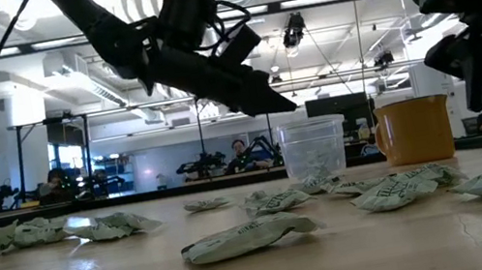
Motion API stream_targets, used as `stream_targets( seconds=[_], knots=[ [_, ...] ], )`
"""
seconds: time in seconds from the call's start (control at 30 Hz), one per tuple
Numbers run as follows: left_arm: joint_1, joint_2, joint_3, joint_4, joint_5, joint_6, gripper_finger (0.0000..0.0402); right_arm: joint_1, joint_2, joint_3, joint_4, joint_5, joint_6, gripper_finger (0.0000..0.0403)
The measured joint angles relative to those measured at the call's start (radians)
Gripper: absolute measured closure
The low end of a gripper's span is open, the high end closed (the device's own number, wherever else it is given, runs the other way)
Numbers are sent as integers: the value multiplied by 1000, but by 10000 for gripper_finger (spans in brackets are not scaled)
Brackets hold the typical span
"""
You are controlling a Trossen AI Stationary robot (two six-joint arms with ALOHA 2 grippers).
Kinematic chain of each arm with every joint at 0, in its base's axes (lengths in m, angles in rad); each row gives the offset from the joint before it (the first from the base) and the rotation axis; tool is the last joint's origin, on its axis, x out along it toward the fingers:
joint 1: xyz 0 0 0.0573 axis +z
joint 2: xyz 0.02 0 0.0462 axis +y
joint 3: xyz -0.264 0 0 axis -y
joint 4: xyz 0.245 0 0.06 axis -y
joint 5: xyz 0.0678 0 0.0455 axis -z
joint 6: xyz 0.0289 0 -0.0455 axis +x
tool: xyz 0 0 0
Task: Pick and place Stevia / Truvia into bins
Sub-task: Put the green stevia packet into the transparent bin
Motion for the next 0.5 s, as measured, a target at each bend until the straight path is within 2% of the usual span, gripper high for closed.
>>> stream_targets(
  seconds=[0.23,0.5],
  knots=[
    [-4,-14,-2,-33,2,-1,281,14,0,-39,90,-80,20,326],
    [-37,-141,-7,-308,6,-29,271,41,0,-82,173,-83,30,317]
  ],
)
